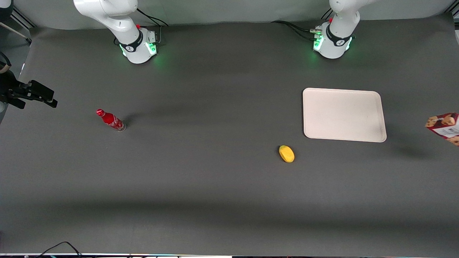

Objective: Place red cookie box on tray
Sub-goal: 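Lift the cookie box upright and carry it over the white tray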

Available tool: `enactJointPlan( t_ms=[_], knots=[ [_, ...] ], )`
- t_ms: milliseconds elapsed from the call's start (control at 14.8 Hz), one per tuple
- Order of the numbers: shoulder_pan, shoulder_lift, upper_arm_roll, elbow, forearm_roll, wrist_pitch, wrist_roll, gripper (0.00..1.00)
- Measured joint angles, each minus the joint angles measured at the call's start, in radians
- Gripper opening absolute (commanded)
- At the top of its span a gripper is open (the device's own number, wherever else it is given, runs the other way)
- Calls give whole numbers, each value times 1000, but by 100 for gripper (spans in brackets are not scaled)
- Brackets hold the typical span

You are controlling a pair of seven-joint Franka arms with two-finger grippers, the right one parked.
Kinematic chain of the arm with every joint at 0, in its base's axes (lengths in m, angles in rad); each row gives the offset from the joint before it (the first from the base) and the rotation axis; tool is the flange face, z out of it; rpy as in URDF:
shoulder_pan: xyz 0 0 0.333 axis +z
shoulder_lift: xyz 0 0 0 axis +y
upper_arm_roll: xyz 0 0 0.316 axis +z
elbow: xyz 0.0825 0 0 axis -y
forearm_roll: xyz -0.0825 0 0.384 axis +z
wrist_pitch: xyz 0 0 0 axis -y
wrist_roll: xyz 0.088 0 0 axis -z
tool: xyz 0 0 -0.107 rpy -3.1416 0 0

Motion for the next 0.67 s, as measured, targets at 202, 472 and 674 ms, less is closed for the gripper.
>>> enactJointPlan(
  t_ms=[202,472,674],
  knots=[
    [-13,-12,-121,-32,101,-16,39,0],
    [-31,-87,-229,-161,188,-22,192,0],
    [-30,-163,-238,-280,189,-22,405,0]
  ],
)
